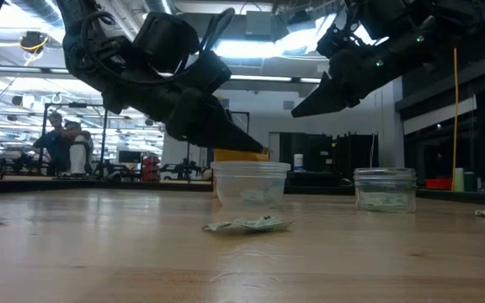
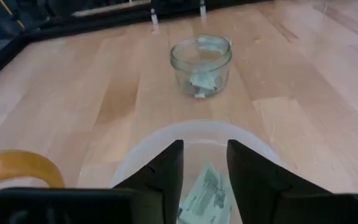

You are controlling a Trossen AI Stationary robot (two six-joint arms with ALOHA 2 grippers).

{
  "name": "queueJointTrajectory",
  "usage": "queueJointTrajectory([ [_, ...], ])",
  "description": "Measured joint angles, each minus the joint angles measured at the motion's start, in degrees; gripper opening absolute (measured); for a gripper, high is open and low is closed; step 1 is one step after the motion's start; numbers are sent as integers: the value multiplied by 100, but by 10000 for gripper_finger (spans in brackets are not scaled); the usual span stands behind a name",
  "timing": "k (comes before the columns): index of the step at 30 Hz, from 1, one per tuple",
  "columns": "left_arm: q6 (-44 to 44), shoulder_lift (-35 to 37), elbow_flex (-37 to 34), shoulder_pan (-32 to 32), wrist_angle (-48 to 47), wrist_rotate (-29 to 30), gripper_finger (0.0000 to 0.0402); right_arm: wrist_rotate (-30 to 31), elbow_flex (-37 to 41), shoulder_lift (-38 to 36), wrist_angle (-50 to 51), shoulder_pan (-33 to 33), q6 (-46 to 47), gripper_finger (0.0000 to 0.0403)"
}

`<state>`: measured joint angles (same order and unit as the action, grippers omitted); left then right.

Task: Pick and place Stevia / Truvia into bins
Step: Put the green stevia packet into the transparent container

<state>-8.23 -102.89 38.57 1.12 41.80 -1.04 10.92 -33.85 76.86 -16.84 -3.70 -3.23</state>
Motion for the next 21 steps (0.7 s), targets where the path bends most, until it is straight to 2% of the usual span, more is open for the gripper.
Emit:
queueJointTrajectory([
  [8,0,428,2,-194,-306,275,109,0,0,0,-45,0,5,19],
  [17,169,1602,2,-776,-1960,870,102,-6,0,4,-265,3,45,19],
  [21,645,2092,2,-1164,-2351,1363,101,-411,-2,3,-765,98,112,19],
])
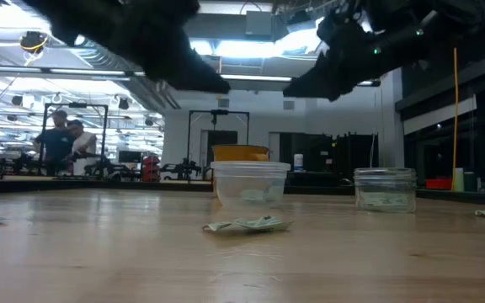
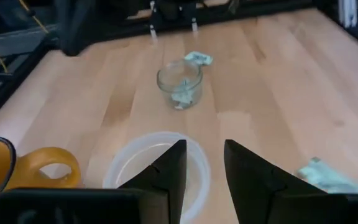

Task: Pick and place Stevia / Truvia into bins
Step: Put the green stevia packet into the transparent container

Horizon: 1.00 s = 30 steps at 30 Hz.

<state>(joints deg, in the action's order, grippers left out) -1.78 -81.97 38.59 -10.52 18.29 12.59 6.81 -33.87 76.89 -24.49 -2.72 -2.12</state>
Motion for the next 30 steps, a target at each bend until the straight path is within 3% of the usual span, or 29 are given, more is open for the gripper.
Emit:
queueJointTrajectory([
  [5,574,227,0,-615,-43,832,94,-243,0,1,-181,209,-133,19],
  [9,1327,95,126,-1217,-96,1330,66,-241,0,-14,-277,411,-112,19],
  [16,1363,-921,1158,-2229,-353,1781,5,-245,2,-60,-280,790,185,19],
  [21,1480,-1775,2324,-2399,-1763,1838,2,-247,2,-60,-228,1027,193,19],
  [26,2394,-2330,3331,-2366,-3467,1793,3,-243,2,-60,-183,1289,171,19],
  [30,3055,-2468,3698,-2248,-4046,1817,3,-242,2,-146,-24,1444,169,19],
])
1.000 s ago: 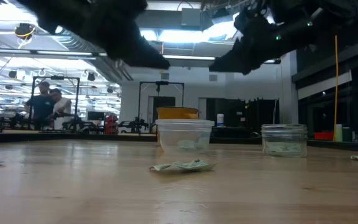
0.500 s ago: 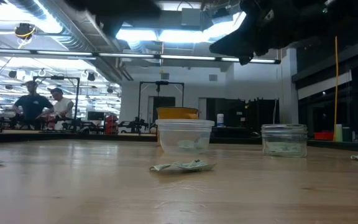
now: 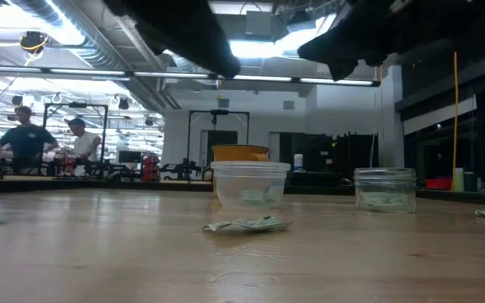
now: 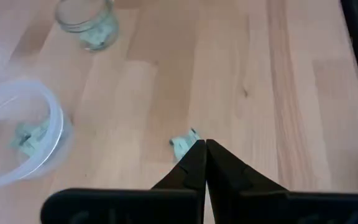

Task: Pick and place Stevia / Truvia into bins
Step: Put the green stevia packet into the transparent container

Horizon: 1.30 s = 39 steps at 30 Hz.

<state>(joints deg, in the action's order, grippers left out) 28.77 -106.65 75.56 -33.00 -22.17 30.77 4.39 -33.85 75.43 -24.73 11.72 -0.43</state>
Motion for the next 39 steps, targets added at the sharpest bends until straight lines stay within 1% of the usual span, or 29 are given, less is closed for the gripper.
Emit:
queueJointTrajectory([
  [4,638,-7,48,176,-47,-34,3,14,0,-192,233,150,86,19],
  [7,866,-7,71,342,-55,-145,3,10,0,-381,445,264,169,19],
  [12,1287,-9,71,659,-363,-429,3,366,0,-711,954,458,177,19],
  [15,1374,-9,71,818,-662,-608,3,460,0,-807,1144,544,315,19],
  [18,1443,-9,68,916,-822,-639,4,460,0,-827,1135,565,317,19],
  [27,1219,-9,68,993,-807,-691,7,471,0,-825,1136,564,311,19],
  [31,1304,-9,68,925,-805,-857,29,471,0,-825,1134,562,315,19],
  [39,1651,-9,68,651,-738,-1137,96,471,0,-825,1134,562,452,19],
])
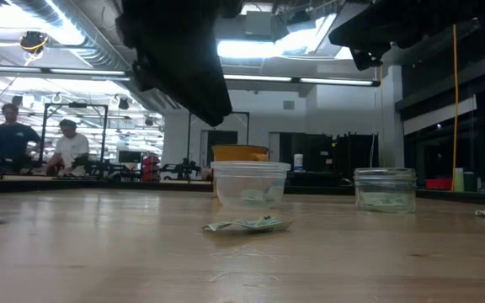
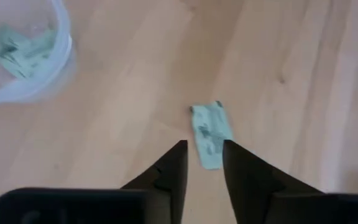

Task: Pick and place Stevia / Truvia into bins
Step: Put the green stevia packet into the transparent container

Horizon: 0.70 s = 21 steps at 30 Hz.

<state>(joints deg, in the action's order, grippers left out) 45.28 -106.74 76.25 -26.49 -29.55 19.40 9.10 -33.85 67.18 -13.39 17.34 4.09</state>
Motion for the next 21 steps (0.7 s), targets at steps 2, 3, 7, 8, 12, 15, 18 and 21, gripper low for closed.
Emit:
queueJointTrajectory([
  [2,98,0,-2,-64,56,-2,110,0,0,0,0,0,23,19],
  [3,134,0,-2,-96,102,1,117,0,0,0,0,0,27,19],
  [7,214,0,-2,-179,251,144,140,-2,0,0,0,0,33,19],
  [8,214,0,-2,-199,262,189,145,-2,0,0,0,0,33,19],
  [12,218,-54,-4,-210,303,415,160,-2,0,0,-2,0,36,19],
  [15,282,-234,-4,-208,348,450,165,-2,0,0,-2,0,38,19],
  [18,528,-495,-7,-167,444,290,166,-2,0,2,-2,0,37,19],
  [21,654,-744,-9,-73,478,-50,166,-2,0,2,-4,0,38,19],
])
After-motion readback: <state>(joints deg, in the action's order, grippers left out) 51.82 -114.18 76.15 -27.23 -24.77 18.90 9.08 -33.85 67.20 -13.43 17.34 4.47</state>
